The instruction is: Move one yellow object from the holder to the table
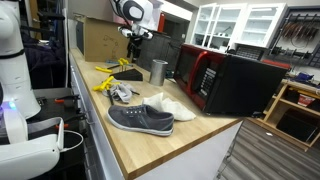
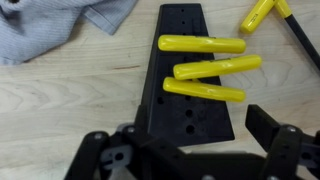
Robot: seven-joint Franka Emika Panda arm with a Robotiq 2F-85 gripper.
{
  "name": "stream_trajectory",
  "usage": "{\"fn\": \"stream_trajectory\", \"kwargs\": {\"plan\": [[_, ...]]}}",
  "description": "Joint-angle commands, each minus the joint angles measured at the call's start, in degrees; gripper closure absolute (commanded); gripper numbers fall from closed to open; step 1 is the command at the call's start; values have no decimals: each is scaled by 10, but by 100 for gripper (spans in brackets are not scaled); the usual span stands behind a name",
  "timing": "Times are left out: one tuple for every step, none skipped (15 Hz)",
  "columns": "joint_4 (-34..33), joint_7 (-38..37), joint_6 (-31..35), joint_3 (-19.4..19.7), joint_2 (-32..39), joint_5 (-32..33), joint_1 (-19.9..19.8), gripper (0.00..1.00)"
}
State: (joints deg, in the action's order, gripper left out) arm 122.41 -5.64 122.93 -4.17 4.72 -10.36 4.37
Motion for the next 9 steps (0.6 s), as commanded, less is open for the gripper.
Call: {"fn": "stream_trajectory", "kwargs": {"plan": [[-22,9,-21,-5,18,-9,2,0],[-22,8,-22,-5,20,-7,4,0],[-22,7,-23,-5,22,-6,5,0],[-22,6,-24,-5,22,-4,6,0],[-22,4,-26,-5,23,-3,7,0],[-24,-2,-29,-5,25,1,7,0],[-24,-7,-32,-5,25,5,7,0],[-23,-8,-34,-4,24,9,7,0],[-22,-10,-35,-4,23,12,7,0]]}}
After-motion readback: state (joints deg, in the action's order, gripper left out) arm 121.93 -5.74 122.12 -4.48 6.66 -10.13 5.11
